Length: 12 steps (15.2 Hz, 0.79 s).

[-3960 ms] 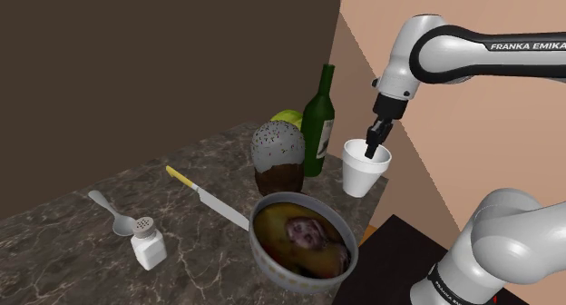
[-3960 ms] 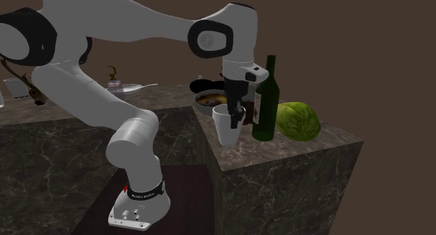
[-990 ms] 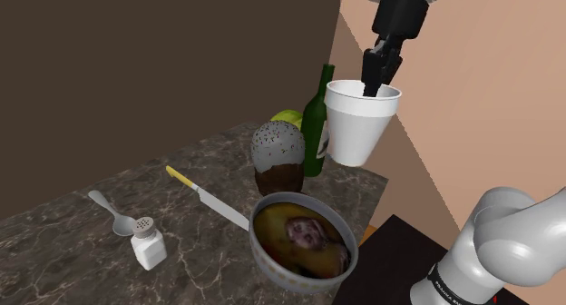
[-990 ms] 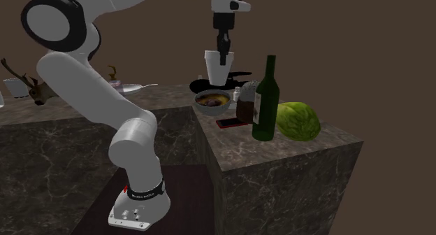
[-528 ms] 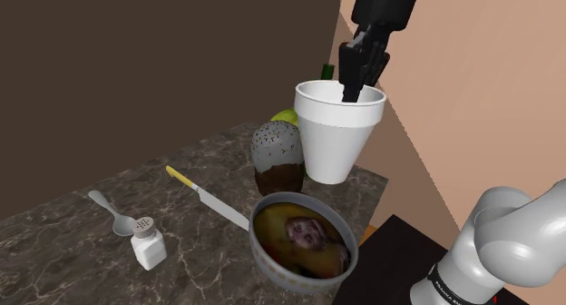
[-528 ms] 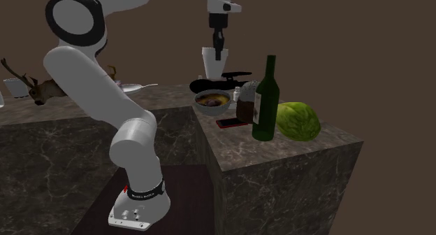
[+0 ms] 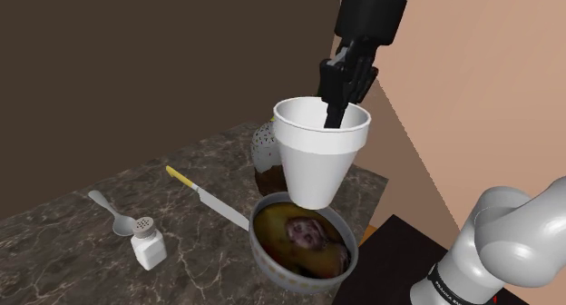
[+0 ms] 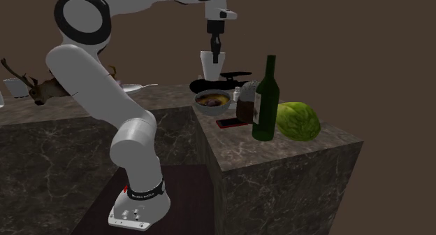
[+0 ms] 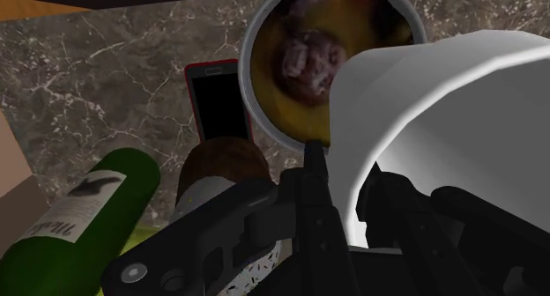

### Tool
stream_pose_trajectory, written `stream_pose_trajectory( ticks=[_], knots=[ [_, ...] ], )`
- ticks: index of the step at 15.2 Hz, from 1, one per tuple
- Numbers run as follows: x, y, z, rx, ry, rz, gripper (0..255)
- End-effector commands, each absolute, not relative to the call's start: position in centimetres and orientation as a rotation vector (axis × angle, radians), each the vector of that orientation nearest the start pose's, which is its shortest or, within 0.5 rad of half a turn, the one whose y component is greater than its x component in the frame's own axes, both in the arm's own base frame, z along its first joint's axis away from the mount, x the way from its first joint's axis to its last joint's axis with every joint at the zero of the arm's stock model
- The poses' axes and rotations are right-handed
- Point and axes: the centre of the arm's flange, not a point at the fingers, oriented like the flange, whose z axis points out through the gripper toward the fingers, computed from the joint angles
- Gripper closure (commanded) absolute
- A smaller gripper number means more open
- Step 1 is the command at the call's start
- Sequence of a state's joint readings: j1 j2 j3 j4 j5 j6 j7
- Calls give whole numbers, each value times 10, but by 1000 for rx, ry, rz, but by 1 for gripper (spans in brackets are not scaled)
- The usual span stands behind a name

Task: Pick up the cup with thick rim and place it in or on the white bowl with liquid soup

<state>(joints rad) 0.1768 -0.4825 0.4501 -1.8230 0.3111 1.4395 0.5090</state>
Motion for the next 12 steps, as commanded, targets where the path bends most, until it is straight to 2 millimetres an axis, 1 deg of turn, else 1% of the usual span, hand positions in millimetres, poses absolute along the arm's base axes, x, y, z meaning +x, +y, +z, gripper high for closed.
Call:
stream_pose_trajectory(
  ticks=[1, 12],
  knots=[
    [269, 310, 685, -3020, -192, 15, 255],
    [269, 310, 627, -3020, -192, 15, 255]
  ],
)
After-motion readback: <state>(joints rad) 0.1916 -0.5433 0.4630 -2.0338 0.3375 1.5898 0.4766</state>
